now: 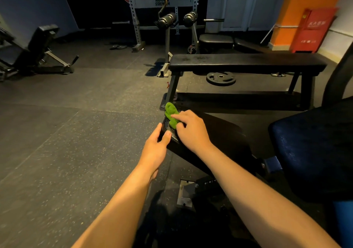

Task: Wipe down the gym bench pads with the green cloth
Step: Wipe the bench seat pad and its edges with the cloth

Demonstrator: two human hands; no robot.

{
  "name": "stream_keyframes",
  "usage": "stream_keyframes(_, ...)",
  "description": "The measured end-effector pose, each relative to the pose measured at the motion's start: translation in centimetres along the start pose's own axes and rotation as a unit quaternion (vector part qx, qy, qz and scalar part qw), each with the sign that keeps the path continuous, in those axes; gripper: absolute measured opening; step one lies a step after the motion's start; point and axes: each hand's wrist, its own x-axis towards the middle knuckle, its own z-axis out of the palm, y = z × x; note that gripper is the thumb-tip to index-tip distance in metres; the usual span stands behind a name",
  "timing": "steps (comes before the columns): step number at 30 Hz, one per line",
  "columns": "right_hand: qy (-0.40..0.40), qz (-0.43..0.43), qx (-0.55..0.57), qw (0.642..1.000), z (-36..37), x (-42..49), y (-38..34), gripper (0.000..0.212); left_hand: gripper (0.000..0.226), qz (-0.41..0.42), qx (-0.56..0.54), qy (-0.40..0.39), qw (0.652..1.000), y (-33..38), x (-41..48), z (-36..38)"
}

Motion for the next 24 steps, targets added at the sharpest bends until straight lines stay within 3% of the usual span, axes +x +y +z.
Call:
stream_keyframes(4,-0.038,-0.038,0.010,0.999,-0.1,-3.2,-0.1,0.038,0.056,0.006,0.032,-0.038,0.999,0.0,0.1,-0.4)
stream_keyframes(8,-0.051,-0.040,-0.025,0.998,-0.7,-0.7,1.0,0.042,0.052,0.007,0.051,-0.038,0.998,0.4,0.0,-0.3)
stream_keyframes(15,0.002,0.120,-0.019,0.993,0.6,6.7,2.8,0.048,0.052,0.031,0.065,0.030,0.997,0.0,-0.2,0.6)
stream_keyframes(18,0.015,0.152,0.000,0.988,0.7,6.4,2.4,0.048,0.051,0.033,0.054,0.037,0.997,0.0,-0.2,0.6)
stream_keyframes(24,0.004,0.052,-0.019,0.998,0.1,-0.4,-0.9,0.041,0.050,0.035,0.035,0.044,0.998,0.0,-0.2,0.9)
